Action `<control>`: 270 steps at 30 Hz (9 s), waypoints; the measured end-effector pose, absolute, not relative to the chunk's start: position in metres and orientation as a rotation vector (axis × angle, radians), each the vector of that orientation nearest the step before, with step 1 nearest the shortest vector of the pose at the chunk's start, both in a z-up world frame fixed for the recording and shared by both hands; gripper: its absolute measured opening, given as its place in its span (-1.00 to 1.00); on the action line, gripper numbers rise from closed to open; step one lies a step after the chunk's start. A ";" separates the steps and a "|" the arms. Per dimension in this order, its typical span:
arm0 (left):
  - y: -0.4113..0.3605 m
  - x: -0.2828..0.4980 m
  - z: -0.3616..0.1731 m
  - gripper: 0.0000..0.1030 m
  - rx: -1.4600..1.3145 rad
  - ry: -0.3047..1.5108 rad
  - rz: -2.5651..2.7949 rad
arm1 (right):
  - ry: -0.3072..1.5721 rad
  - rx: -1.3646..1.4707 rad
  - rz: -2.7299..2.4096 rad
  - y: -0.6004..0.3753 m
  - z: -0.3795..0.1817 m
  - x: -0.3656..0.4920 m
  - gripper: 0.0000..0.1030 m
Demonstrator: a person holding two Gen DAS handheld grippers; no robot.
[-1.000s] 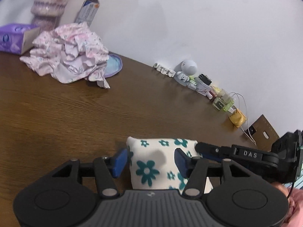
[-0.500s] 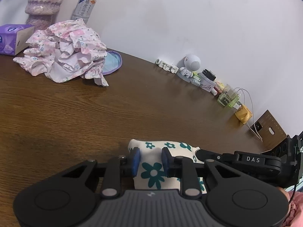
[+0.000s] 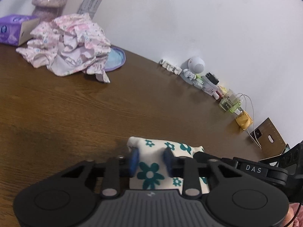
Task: Fold clothes
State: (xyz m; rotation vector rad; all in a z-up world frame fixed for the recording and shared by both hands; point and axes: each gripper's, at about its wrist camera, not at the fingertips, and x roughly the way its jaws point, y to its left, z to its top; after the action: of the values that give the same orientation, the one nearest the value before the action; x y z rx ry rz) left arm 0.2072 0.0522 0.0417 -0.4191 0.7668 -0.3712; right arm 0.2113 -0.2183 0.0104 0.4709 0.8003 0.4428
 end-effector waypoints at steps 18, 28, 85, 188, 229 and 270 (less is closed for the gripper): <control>0.061 0.206 0.045 -0.06 -0.453 0.771 -0.335 | 0.786 0.509 0.438 -0.231 0.015 0.211 0.41; 0.056 0.201 0.042 -0.35 -0.443 0.771 -0.354 | 0.818 0.553 0.444 -0.230 -0.002 0.214 -0.59; 0.081 0.122 0.020 -0.04 -0.660 0.783 -0.387 | 0.803 0.545 0.468 -0.245 0.007 0.113 -0.08; 0.082 0.186 0.024 0.01 -0.552 0.676 -0.458 | 0.831 0.744 0.519 -0.256 -0.014 0.199 -0.42; 0.083 0.202 0.021 0.07 -0.582 0.623 -0.491 | 0.773 0.802 0.494 -0.258 -0.013 0.206 -0.54; 0.074 0.137 0.016 -0.47 -0.573 0.712 -0.434 | 0.845 0.740 0.507 -0.256 -0.016 0.127 -0.64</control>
State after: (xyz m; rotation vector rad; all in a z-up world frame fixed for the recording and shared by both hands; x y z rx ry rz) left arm 0.1366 0.0736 0.0157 -0.5730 0.7117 -0.4336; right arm 0.1265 -0.2559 -0.0158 0.7401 0.8452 0.5066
